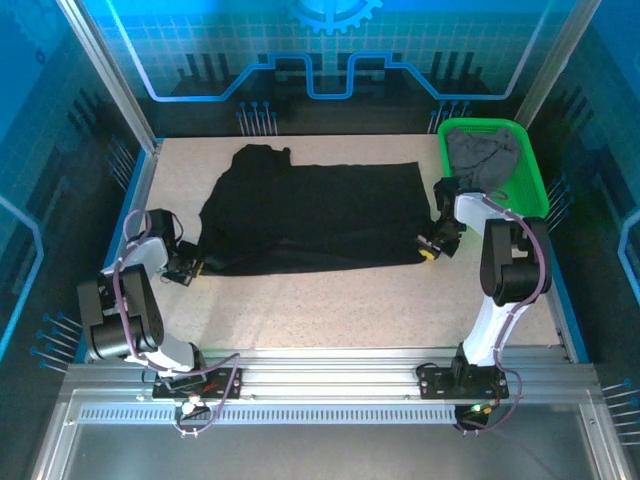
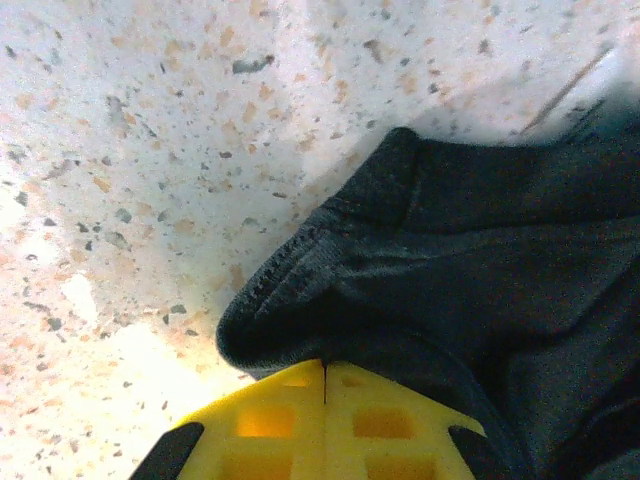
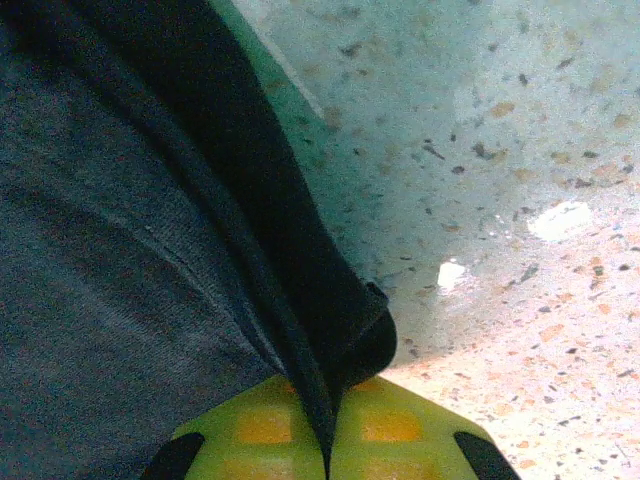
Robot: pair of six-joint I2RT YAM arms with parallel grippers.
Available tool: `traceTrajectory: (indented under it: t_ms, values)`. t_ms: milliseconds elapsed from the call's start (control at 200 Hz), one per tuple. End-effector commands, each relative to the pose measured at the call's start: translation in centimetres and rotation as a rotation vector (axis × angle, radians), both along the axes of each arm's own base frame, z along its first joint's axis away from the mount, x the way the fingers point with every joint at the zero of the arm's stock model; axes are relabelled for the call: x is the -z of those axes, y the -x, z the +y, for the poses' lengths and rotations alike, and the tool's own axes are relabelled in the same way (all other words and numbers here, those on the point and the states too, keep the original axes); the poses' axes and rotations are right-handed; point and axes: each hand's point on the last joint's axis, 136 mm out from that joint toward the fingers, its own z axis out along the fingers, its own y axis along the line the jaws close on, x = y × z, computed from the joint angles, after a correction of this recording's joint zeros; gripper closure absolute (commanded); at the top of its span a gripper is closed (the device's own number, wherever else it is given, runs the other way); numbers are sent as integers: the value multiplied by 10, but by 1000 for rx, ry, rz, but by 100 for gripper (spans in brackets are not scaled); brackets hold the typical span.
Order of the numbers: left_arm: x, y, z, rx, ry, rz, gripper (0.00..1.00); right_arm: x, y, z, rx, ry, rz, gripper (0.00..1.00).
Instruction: Fold and stack the t-shirts
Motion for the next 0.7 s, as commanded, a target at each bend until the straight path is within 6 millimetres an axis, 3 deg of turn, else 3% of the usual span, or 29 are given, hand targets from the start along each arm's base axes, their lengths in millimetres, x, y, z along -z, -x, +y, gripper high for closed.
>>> traceTrajectory:
  t_ms: [0, 185, 305, 380, 450, 560, 695]
  values:
    - [-30, -16, 5, -38, -22, -73, 100, -33, -18, 3, -26, 25, -115, 100]
    - [-88, -71, 10, -50, 4, -217, 100, -90, -59, 10, -42, -9, -240, 100]
    - [-147, -111, 21, -47, -18, -329, 100, -138, -97, 8, -34, -26, -336, 100]
    - [-183, -122, 27, -49, -48, -386, 100, -169, -112, 6, -28, -24, -396, 100]
    - [-207, -120, 29, -48, -76, -422, 100, -185, -113, 5, -23, -22, -422, 100]
    - [-202, -96, 25, -37, -94, -386, 100, -177, -94, 7, -11, -41, -389, 100]
    - [-157, -46, 15, -50, -97, -278, 100, -137, -46, 3, 34, -42, -302, 100]
